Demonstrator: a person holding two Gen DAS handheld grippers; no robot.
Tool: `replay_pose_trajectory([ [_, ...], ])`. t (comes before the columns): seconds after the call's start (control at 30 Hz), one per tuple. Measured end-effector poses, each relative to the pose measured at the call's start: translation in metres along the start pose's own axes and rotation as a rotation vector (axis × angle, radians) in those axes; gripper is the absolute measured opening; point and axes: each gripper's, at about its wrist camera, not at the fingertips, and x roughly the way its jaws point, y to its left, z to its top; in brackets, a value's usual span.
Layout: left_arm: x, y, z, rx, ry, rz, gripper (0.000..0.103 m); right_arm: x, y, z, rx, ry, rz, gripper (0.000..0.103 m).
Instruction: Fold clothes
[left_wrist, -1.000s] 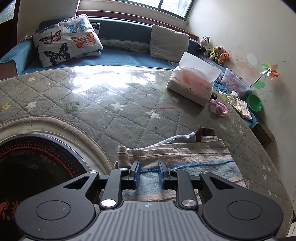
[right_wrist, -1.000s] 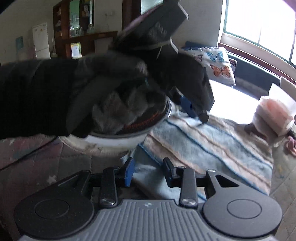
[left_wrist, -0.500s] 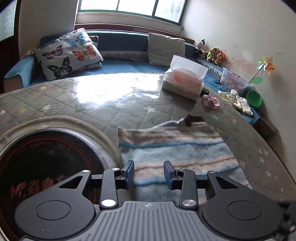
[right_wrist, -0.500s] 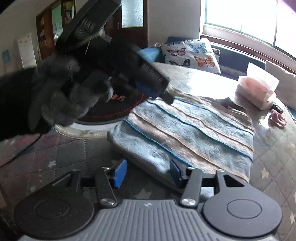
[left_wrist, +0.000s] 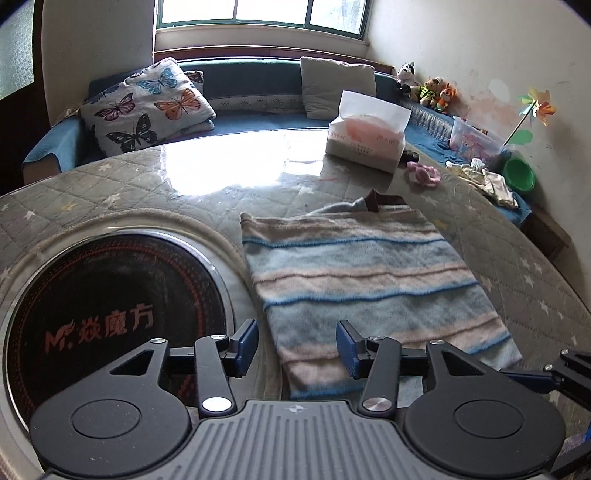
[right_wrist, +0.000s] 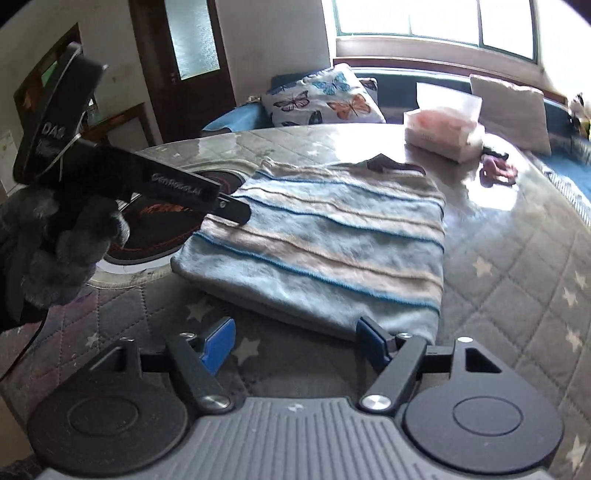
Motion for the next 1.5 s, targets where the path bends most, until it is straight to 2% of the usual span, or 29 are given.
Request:
replay_pose_trajectory([
  [0.13,-0.011,-0.001,-0.008,0.001,-0.008,0.014,0.063,-0.005,0.003,-0.002,-0.002,-0.014,-0.020,0.090],
  [0.2,-0.016,-0.002,-0.012,0.003,-0.013,0.027,0.075,-0.007,0.004,-0.002,0.000,-0.020,-0.032,0.092],
  [0.3,-0.024,-0.005,-0.019,0.005,-0.022,0.048,0.085,-0.008,0.005,-0.004,0.008,-0.026,-0.042,0.093],
  [0.37,-0.030,-0.006,-0.024,0.007,-0.029,0.056,0.091,-0.010,0.006,-0.006,0.013,-0.027,-0.054,0.098],
  [0.4,-0.033,-0.006,-0.026,0.010,-0.034,0.060,0.092,-0.010,0.006,-0.006,0.014,-0.027,-0.061,0.101],
  [0.67,-0.053,-0.014,-0.047,0.030,-0.054,0.075,0.103,-0.015,0.012,-0.013,0.030,-0.026,-0.119,0.103],
  [1.1,-0.083,-0.024,-0.076,0.061,-0.108,0.107,0.103,-0.019,0.021,-0.021,0.067,-0.004,-0.230,0.103],
  [1.5,-0.097,-0.026,-0.100,0.046,-0.097,0.109,0.103,-0.024,0.035,-0.032,0.072,-0.014,-0.305,0.103],
])
